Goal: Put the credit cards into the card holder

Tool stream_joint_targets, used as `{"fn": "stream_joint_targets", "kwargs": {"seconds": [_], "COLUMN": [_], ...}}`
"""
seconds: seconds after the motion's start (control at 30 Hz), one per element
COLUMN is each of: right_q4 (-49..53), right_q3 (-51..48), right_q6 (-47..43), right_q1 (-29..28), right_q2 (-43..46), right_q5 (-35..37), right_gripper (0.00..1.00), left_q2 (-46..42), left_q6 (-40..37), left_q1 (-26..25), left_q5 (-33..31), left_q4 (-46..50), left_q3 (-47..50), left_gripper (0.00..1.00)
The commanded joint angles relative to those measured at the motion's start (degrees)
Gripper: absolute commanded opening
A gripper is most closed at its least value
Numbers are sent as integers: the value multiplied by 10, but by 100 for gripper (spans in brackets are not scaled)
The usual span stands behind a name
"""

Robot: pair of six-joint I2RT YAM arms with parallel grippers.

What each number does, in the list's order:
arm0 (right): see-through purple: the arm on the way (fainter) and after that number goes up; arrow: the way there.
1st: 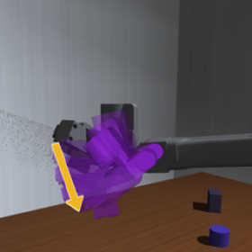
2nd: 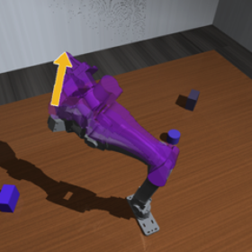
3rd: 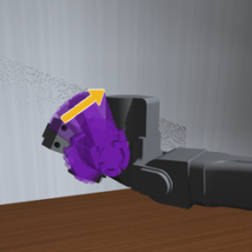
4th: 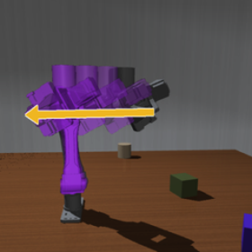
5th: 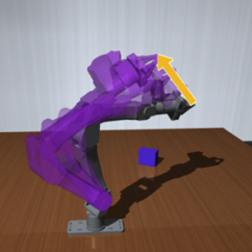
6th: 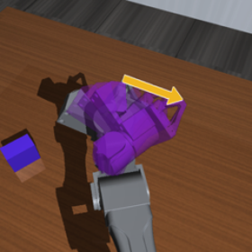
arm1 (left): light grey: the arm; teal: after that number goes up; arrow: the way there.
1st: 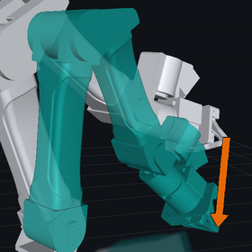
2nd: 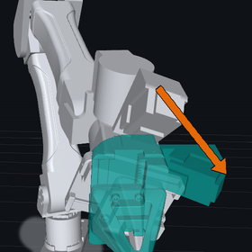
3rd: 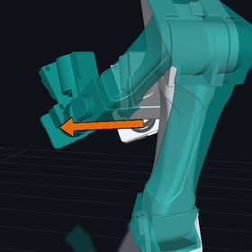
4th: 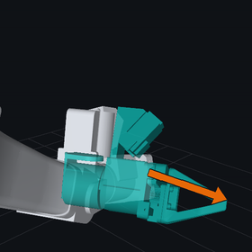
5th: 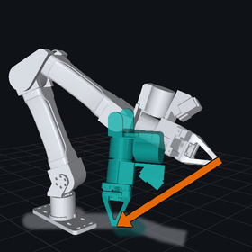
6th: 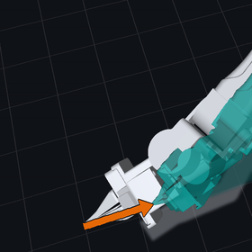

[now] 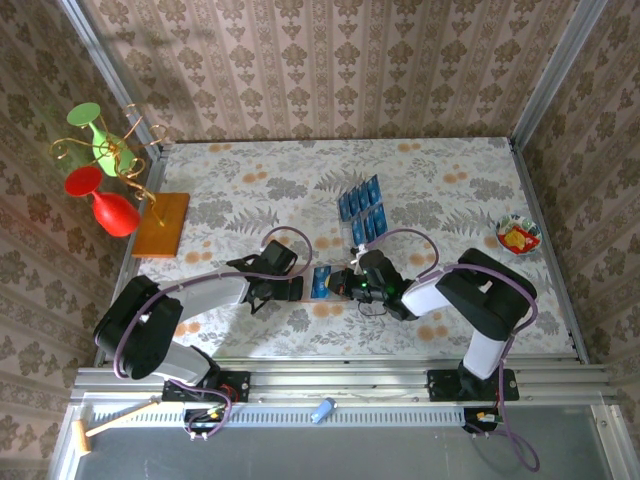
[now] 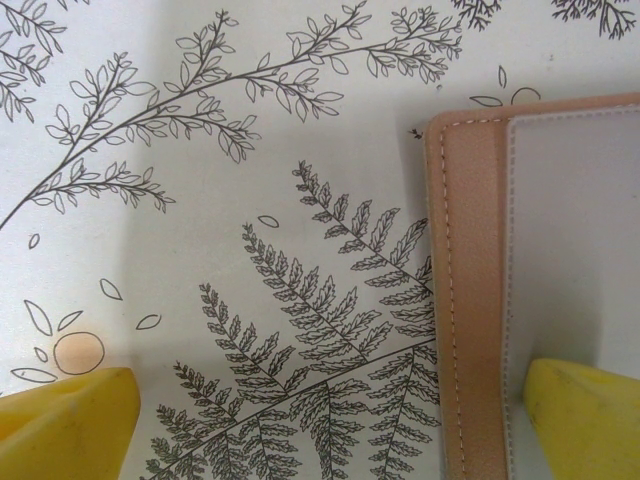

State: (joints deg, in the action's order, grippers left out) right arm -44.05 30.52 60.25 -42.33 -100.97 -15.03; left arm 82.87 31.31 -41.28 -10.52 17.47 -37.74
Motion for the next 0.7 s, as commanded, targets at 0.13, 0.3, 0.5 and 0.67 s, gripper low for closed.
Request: {"fn": "stream_joint_targets", "kwargs": {"seconds": [0.13,0.3,0.5,0.67], "right_q4": [-24,-26,-30,-42], "right_q3": [-9,-13,-15,-17], "right_q6": [13,14,12,13], "right_q1": [-5,-5,-6,-6], "right_q2": [-25,-23,-25,-32], "right_q5": [2,3,-9,-19], "right_gripper": [0,0,0,0], "left_q2": [-1,-1,-1,-1], "left_q6": [4,5,5,5], "left_q1": [-4,-4,-4,-5], "left_q5": [-18,-18,-18,-18], "left_q4": [16,15,14,14], "left_q3": [15,16,16,16], "left_gripper": [100,100,100,100]}}
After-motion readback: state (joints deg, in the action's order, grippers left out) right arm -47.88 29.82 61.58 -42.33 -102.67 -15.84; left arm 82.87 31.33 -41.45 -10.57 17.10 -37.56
